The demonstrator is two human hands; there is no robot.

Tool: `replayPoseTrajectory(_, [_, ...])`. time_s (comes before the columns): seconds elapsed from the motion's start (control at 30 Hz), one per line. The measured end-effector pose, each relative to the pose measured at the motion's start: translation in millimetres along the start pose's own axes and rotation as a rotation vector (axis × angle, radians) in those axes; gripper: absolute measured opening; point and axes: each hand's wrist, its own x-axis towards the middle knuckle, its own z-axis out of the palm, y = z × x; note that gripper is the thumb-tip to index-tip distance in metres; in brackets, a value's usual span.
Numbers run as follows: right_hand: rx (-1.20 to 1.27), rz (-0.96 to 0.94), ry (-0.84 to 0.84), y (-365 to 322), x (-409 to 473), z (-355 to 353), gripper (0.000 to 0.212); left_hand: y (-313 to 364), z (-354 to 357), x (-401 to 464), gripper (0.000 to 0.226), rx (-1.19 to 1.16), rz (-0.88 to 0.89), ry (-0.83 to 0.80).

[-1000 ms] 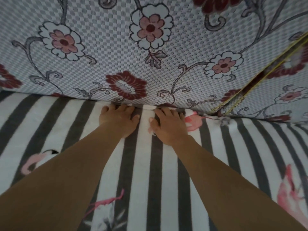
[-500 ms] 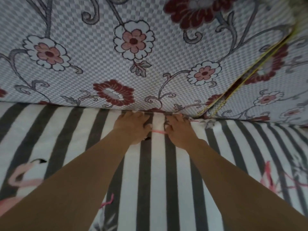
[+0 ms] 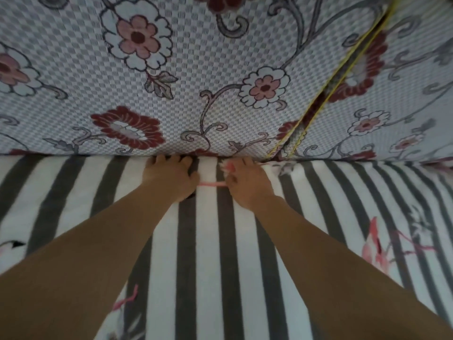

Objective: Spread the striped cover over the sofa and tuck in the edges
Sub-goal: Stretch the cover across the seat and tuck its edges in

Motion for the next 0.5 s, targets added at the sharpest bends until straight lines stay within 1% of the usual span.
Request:
replayPoseTrajectory(0.07, [0.011, 0.011, -0.065, 2.6, 5.4, 4.8, 0.039, 1.5, 3.2, -0.2, 0.057, -0.003, -0.002, -0.011])
replayPoseTrajectory(0.13, [0.035, 0.055, -0.19, 8.5, 20.7, 3.9, 0.041, -0.6, 2.0, 6.3, 0.061, -0.007, -0.005, -0.048])
replayPoseTrajectory(0.17, [0.006, 0.064, -0.236, 12.0, 27.0, 5.0, 0.042, -0.5, 2.0, 9.2, 0.062, 0.002, -0.002, -0.059])
replayPoseTrajectory(0.2, [-0.011, 0.081, -0.243, 15.1, 30.3, 8.3, 0.043, 0.1, 3.2, 11.6, 0.062, 0.018, 0.002, -0.057])
replayPoseTrajectory(0.33, [-0.015, 0.12, -0.138, 14.4, 24.0, 19.9, 0.042, 1.2, 13.6, 6.6, 0.063, 0.049, -0.009, -0.03])
replayPoseTrajectory(0.5, [0.055, 0.163, -0.228, 12.4, 9.2, 15.3, 0.049, 2.4, 6.9, 5.4, 0.064, -0.001, -0.045, -0.066])
